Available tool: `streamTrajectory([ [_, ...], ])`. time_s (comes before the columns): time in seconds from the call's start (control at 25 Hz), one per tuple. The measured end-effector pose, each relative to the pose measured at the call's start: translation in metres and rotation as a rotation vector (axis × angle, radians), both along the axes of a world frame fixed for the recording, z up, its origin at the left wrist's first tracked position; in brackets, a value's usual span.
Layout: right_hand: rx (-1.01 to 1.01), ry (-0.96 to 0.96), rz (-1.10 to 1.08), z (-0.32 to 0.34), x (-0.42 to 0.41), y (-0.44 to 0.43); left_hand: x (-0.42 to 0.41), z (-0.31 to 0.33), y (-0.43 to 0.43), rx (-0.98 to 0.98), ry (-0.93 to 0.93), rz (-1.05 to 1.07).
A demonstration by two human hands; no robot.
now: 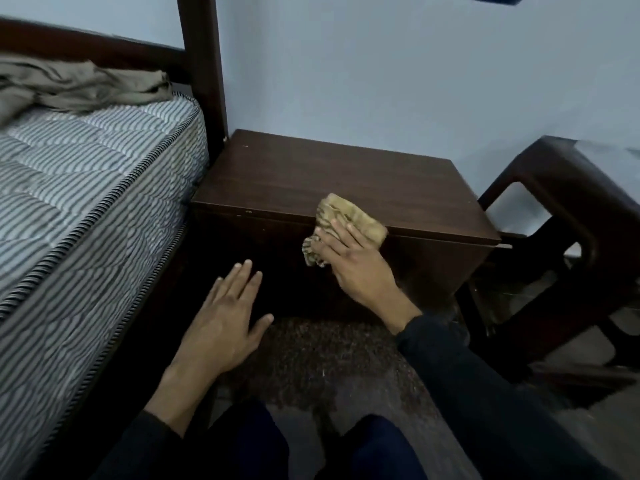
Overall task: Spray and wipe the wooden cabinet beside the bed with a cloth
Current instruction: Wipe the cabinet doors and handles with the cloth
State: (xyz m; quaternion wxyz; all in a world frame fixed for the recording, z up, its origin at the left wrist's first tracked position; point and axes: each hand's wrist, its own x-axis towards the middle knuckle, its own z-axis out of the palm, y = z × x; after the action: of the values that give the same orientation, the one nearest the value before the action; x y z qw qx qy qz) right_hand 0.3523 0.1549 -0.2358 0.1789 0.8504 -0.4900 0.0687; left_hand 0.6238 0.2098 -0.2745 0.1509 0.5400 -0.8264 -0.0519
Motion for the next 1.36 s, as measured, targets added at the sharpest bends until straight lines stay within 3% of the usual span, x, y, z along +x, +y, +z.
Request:
streamTrajectory([
  [0.08,0.006,-0.493,-0.142,-0.018,-0.004,0.037,-0.009,-0.005,0.006,0.004,-0.038,-0.028],
  [0.2,-0.019,-1.398,-0.595,-0.053,-0.017,0.087,-0.042,-0.007,0.0,-0.016,-0.075,-0.095],
  [0.24,-0.074,-1.592,-0.754,-0.064,-0.026,0.096,-0.056,-0.007,-0.005,-0.023,-0.086,-0.127],
  [0.28,-0.143,-1.669,-0.859,-0.073,-0.036,0.102,-0.069,-0.006,-0.01,-0.023,-0.096,-0.158],
  [0.36,-0.294,-1.629,-0.863,-0.073,-0.054,0.099,-0.095,-0.007,-0.024,-0.027,-0.101,-0.204],
  [0.44,-0.435,-1.406,-0.691,-0.067,-0.07,0.072,-0.113,-0.006,-0.038,-0.053,-0.1,-0.238],
  [0.6,-0.445,-0.542,-0.445,-0.086,-0.102,-0.019,-0.134,-0.008,-0.064,-0.196,-0.081,-0.238],
  [0.64,-0.493,-0.441,-0.42,-0.101,-0.108,-0.037,-0.136,-0.013,-0.07,-0.214,-0.07,-0.233],
  [0.8,-0.691,-0.334,-0.29,-0.16,-0.125,-0.072,-0.142,-0.048,-0.087,-0.281,-0.068,-0.212],
  [1.08,-0.491,0.17,-0.049,-0.267,-0.17,-0.047,-0.172,-0.101,-0.09,-0.289,-0.139,-0.126],
  [1.2,-0.405,0.077,-0.08,-0.262,-0.187,-0.036,-0.17,-0.106,-0.09,-0.308,-0.144,-0.111],
  [1.36,-0.688,-0.283,-0.324,-0.19,-0.185,-0.055,-0.171,-0.107,-0.094,-0.326,-0.142,-0.103],
])
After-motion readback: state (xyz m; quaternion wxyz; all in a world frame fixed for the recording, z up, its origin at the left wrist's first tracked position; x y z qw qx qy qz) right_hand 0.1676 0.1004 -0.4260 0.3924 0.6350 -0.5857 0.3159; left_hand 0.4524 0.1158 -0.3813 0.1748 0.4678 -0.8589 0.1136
